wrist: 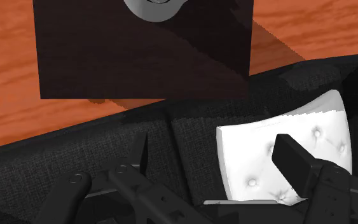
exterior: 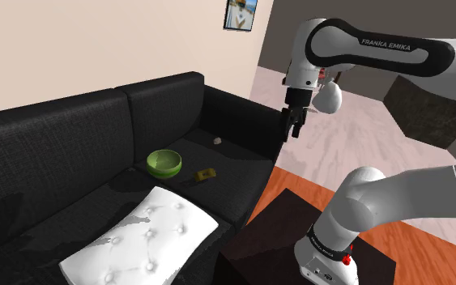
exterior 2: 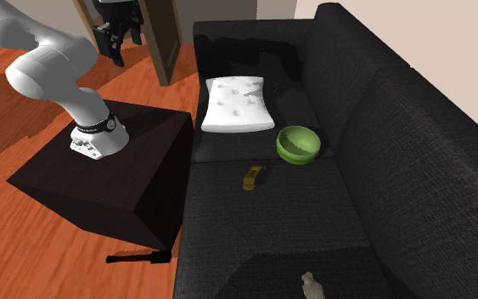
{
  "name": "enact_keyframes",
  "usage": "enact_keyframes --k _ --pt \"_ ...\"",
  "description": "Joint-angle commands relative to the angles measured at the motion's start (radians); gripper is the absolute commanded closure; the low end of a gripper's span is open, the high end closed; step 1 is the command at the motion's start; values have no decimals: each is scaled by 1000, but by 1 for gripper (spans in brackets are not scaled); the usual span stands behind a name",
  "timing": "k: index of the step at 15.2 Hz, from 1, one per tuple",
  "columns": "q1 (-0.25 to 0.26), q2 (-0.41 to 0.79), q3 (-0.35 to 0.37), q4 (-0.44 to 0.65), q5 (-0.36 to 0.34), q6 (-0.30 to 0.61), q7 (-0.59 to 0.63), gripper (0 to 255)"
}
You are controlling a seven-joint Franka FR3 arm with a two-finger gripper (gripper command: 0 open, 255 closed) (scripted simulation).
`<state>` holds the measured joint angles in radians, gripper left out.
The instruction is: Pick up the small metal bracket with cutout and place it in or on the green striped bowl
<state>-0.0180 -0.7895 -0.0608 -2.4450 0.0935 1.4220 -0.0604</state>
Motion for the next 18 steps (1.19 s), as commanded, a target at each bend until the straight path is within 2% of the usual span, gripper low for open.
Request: enact_keyframes --k 1,9,18 --pt "0 0 0 0 0 0 0 0" --pt "52 134 -31 -139 -119 334 -235 0" --pt "96 409 -59 -186 -235 749 -446 0"
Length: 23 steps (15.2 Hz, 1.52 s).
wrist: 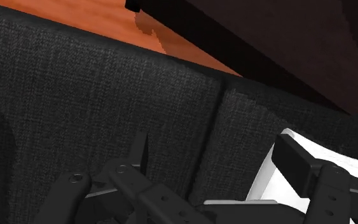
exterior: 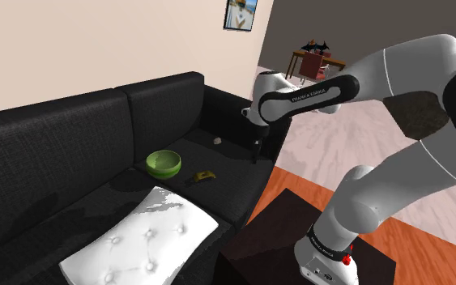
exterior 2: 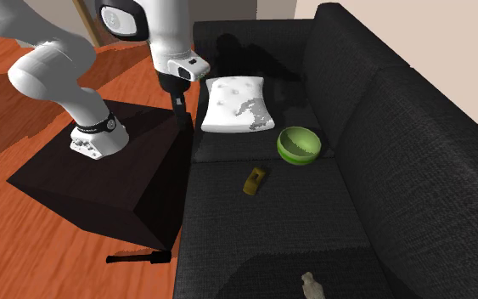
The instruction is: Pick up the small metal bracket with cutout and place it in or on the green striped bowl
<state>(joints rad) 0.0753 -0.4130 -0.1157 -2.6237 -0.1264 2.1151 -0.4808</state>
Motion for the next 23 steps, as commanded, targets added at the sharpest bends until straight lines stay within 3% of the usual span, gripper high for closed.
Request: enact_keyframes --k 1,12,23 --pt "7 70 -6 -5 -27 101 -45 0" --pt "30 509 -1 123 -200 545 -193 0" --pt "112 913 -54 390 -446 816 -208 0"
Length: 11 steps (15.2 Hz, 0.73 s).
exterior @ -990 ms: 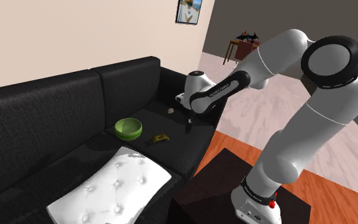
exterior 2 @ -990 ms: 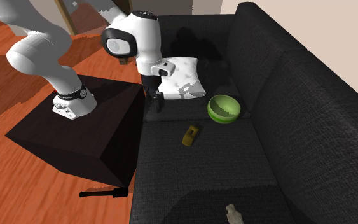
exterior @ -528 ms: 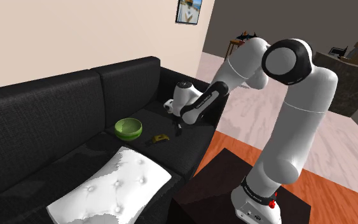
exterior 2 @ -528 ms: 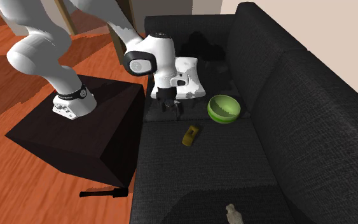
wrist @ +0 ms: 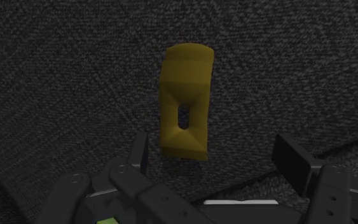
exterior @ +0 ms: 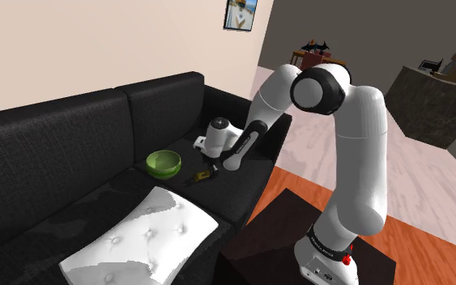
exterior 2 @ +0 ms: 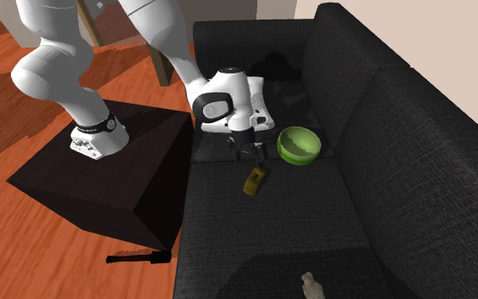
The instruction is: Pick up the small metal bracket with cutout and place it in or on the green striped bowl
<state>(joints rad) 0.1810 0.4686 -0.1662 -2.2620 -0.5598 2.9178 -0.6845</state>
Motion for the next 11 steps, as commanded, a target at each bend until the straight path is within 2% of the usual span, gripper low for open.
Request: enact_keyframes --k 1,7,11 --pt "7 47 -7 37 -14 22 -2 0" --pt "8 150 -25 95 -22 71 12 0" --pt "8 150 -25 95 -22 71 12 0"
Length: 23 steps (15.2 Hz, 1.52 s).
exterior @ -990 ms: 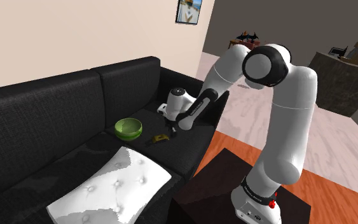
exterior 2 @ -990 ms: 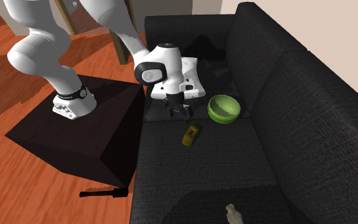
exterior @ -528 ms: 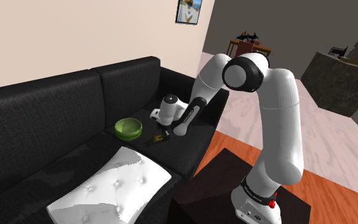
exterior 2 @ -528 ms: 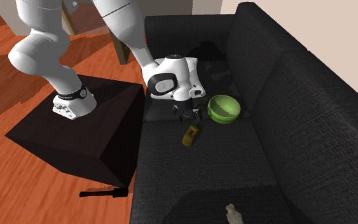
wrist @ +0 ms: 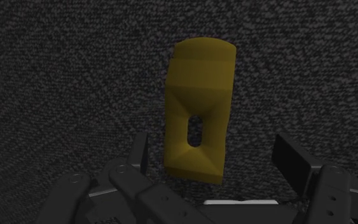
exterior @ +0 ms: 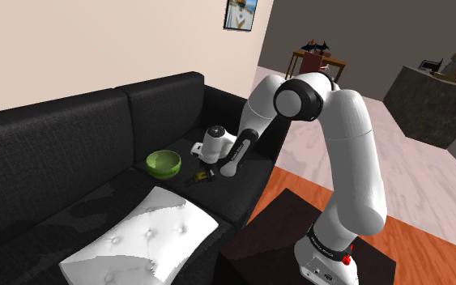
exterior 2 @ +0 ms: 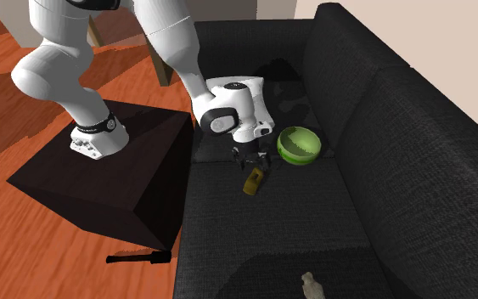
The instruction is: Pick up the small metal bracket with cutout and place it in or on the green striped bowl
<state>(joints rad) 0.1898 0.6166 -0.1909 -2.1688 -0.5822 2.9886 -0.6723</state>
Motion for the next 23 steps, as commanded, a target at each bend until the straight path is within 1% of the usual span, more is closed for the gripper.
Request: enact_keyframes --k 1,4,5,14,15,16,17,18,23 --pt "0 2 0 1 0 0 0 0" --pt "0 1 0 1 0 0 0 0" --pt "0 1 0 1 0 0 0 255" --pt "0 1 0 1 0 0 0 255" --pt "0 1 0 1 0 0 0 0" --pt "-188 -9 173 50 98 -111 -152 0" --pt "-336 4 308 114 180 -226 -273 0" --pt "-363 10 331 134 213 -259 -311 0" --pt "-346 76 307 166 202 -223 -302 0"
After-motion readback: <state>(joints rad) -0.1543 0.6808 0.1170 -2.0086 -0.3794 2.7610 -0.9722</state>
